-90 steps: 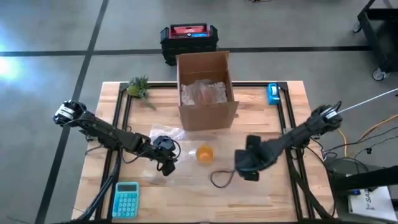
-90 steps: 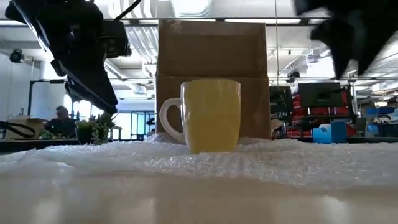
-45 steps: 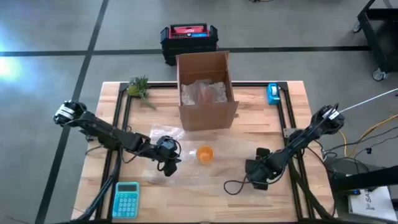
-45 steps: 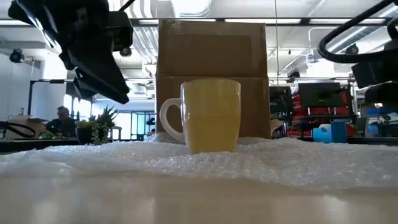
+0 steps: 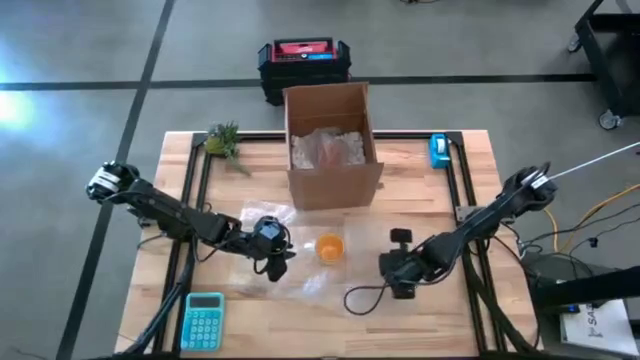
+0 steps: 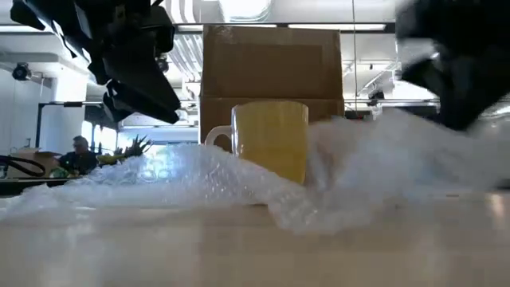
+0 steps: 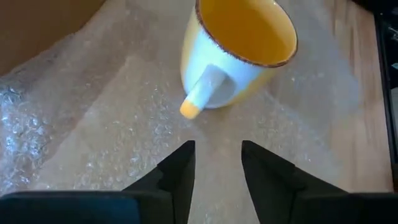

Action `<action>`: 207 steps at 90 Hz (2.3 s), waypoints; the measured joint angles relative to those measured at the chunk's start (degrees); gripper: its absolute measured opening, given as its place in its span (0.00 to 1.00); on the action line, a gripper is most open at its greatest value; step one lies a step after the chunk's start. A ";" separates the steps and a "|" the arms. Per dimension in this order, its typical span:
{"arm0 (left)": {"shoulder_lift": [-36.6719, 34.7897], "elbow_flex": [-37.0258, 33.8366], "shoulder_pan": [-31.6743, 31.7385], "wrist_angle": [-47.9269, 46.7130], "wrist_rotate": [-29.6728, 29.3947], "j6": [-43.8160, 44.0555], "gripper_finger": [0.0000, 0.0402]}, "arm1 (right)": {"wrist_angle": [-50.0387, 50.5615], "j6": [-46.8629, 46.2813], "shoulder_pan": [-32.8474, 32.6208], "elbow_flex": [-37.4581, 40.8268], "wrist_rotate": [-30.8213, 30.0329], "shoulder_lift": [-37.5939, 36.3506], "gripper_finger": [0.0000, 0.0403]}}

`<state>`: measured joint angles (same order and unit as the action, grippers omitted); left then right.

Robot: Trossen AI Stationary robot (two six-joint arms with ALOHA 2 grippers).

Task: Wrap mug
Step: Wrap the yellow mug with bubble wrap

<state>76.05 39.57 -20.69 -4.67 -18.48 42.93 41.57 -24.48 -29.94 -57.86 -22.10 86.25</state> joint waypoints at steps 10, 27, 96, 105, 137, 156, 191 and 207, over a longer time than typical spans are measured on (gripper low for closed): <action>0.00 0.00 0.00 0.15 -0.48 -0.03 0.30 | -2.21 5.75 1.82 -5.03 -9.46 -0.09 0.01; 0.00 0.00 0.00 1.65 -0.48 -0.69 0.27 | -20.87 19.03 6.60 -6.75 -10.71 2.20 0.00; 7.69 0.48 3.02 26.77 -0.02 -13.98 0.08 | -31.65 24.03 14.40 -6.56 -1.43 11.42 0.00; 11.34 2.49 3.34 26.55 0.00 -15.12 0.06 | -31.63 24.05 14.48 -6.56 -1.43 11.42 0.00; 20.47 13.29 3.32 12.06 -0.96 -18.60 0.01 | -31.77 21.02 14.45 -6.57 -1.31 11.41 0.01; 22.03 15.30 3.32 10.13 -0.94 -18.56 0.00 | -25.39 19.64 14.61 -10.77 1.64 11.32 0.13; 21.57 15.19 3.23 9.68 -0.48 -18.65 0.01 | 3.57 23.51 14.25 -26.94 -9.61 9.36 0.34; 21.59 15.15 3.15 9.73 -0.44 -18.63 0.00 | 1.15 21.40 15.77 -22.76 -15.30 10.23 0.31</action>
<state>97.65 54.72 -17.54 5.06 -18.92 24.29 42.72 -3.08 -14.17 -80.62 -37.40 96.48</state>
